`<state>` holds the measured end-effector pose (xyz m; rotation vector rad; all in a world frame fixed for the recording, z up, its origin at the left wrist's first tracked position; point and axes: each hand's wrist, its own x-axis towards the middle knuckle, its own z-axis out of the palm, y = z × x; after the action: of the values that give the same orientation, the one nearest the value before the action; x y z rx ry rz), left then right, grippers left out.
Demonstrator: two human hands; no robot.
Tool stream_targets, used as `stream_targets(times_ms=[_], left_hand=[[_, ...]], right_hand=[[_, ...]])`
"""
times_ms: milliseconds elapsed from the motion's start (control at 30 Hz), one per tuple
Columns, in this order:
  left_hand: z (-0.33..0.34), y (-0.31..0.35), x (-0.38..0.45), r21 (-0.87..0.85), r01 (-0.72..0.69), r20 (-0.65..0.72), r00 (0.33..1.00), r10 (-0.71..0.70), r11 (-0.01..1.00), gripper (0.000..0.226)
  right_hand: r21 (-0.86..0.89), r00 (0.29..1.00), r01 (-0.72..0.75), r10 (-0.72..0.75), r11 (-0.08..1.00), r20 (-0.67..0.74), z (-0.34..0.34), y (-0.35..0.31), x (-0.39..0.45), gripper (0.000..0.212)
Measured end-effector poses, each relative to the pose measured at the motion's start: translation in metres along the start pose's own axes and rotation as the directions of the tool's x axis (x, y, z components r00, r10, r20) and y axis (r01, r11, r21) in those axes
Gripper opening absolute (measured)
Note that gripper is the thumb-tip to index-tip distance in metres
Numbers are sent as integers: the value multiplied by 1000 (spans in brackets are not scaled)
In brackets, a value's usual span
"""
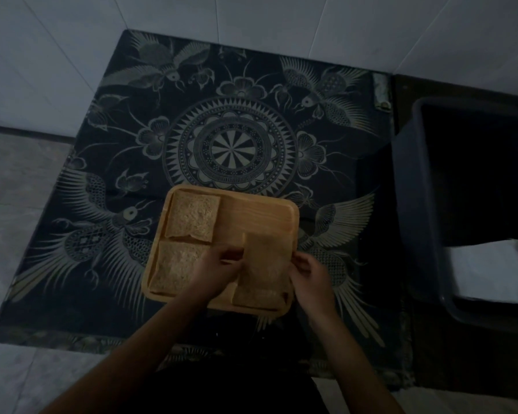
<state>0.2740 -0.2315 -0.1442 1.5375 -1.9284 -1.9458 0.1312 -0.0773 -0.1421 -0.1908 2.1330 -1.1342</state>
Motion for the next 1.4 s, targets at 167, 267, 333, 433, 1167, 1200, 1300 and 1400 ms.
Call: stream_targets(times_ms=[167, 267, 333, 433, 1167, 1200, 1300, 1400], left_hand=[[-3, 26, 27, -5, 3, -5, 1000, -3, 1000, 29], [-3, 35, 44, 22, 22, -11, 1000, -22, 1000, 28], [-4, 37, 54, 44, 33, -21, 999, -32, 998, 29], [-5, 36, 66, 79, 20, -35, 999, -17, 997, 26], [2, 29, 88, 313, -153, -87, 978, 189, 937, 29], [2, 28, 87, 303, -162, -83, 977, 196, 939, 30], [0, 29, 82, 305, -165, -73, 978, 195, 938, 30], [-2, 30, 78, 303, -168, -65, 978, 196, 938, 30]], right_hand=[[-67, 999, 43, -43, 997, 0, -3, -21, 29, 29], [-85, 998, 65, -63, 994, 27, 1, -30, 44, 28], [-114, 997, 69, -65, 991, 36, 4, -35, 53, 30], [-194, 996, 86, -81, 977, 31, 9, -39, 68, 33], [-472, 983, 120, -171, 873, -65, 25, -36, 76, 32], [-465, 982, 126, -177, 876, -68, 25, -36, 75, 32], [-445, 980, 142, -189, 884, -63, 24, -38, 73, 34], [-404, 984, 139, -171, 904, -43, 22, -39, 69, 38]])
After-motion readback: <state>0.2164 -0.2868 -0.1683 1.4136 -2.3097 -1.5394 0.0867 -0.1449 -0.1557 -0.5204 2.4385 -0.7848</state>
